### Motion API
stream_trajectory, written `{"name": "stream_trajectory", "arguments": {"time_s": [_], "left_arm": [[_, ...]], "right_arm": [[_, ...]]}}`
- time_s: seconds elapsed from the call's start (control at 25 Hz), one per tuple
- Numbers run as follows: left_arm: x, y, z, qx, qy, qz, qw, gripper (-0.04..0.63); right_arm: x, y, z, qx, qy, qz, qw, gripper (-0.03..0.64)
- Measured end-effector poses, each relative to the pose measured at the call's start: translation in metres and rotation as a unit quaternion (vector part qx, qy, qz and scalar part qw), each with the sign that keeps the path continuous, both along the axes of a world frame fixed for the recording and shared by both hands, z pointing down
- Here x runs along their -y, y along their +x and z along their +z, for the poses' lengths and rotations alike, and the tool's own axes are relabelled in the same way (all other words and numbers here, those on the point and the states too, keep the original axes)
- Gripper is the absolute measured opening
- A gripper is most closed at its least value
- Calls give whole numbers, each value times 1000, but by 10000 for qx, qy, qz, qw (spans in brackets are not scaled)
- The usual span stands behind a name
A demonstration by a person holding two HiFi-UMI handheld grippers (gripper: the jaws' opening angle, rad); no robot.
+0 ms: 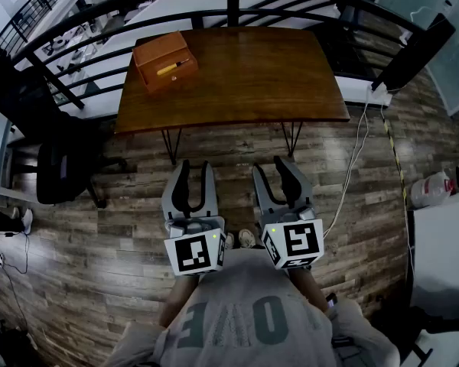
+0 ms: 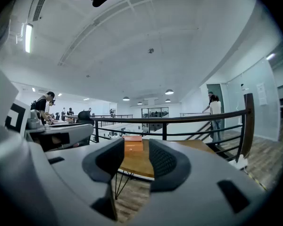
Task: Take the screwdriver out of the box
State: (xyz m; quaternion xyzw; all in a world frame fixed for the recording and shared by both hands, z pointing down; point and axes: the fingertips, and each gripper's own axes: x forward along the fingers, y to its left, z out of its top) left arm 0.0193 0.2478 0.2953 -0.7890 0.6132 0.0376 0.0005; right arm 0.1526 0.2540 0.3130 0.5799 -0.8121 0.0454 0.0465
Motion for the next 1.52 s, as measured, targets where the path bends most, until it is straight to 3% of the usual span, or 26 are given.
{"name": "stream_trajectory", "arguments": {"time_s": [0.84, 1.2, 1.52], "left_arm": [[48, -77, 16, 11, -67, -86, 9999, 137], [93, -63, 15, 61, 95, -50, 9999, 137], [180, -32, 3, 222, 317, -17, 9993, 138]], "right_arm": [[22, -33, 10, -73, -117, 379, 9992, 163], [73, -21, 4, -122, 113, 288, 9994, 163], [171, -11, -3, -60, 384, -86, 9992, 163]]}}
